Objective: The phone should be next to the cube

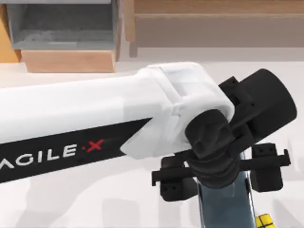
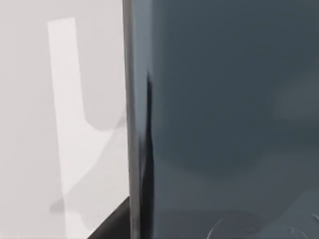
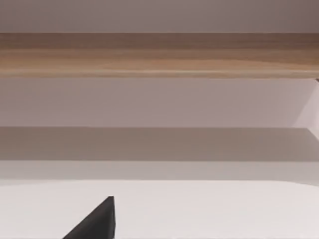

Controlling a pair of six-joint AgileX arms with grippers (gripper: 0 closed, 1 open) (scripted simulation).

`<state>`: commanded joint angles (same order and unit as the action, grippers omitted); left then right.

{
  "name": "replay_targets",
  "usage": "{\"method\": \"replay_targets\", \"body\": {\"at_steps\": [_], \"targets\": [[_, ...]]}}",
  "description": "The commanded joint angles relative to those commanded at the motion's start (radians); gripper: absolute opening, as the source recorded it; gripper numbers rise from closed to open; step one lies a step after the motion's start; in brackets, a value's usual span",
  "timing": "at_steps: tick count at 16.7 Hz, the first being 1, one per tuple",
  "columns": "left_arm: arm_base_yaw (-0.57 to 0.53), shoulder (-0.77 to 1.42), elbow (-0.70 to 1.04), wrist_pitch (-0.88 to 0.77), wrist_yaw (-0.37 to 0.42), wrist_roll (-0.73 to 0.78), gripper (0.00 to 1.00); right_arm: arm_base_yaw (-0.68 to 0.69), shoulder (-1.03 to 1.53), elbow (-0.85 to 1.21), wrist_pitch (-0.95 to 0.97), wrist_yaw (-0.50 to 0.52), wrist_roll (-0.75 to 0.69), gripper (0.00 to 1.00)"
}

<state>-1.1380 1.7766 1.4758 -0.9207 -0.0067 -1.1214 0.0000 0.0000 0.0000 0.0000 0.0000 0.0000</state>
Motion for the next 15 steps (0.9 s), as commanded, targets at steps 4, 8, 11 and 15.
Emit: {"method": "replay_targets", "body": {"at_steps": [4, 8, 11, 15], "targets": [[0.003, -0.021, 0.029, 0.031, 0.007, 0.003, 0.00, 0.000, 0.000, 0.000, 0.000, 0.000, 0.000, 1.00], [0.002, -0.038, 0.037, 0.059, 0.014, 0.002, 0.00, 0.000, 0.000, 0.000, 0.000, 0.000, 0.000, 1.00], [0.000, -0.042, 0.023, 0.076, 0.017, 0.001, 0.00, 0.000, 0.000, 0.000, 0.000, 0.000, 0.000, 1.00], [-0.004, -0.038, -0.022, 0.094, 0.016, -0.001, 0.00, 0.000, 0.000, 0.000, 0.000, 0.000, 0.000, 1.00]]}}
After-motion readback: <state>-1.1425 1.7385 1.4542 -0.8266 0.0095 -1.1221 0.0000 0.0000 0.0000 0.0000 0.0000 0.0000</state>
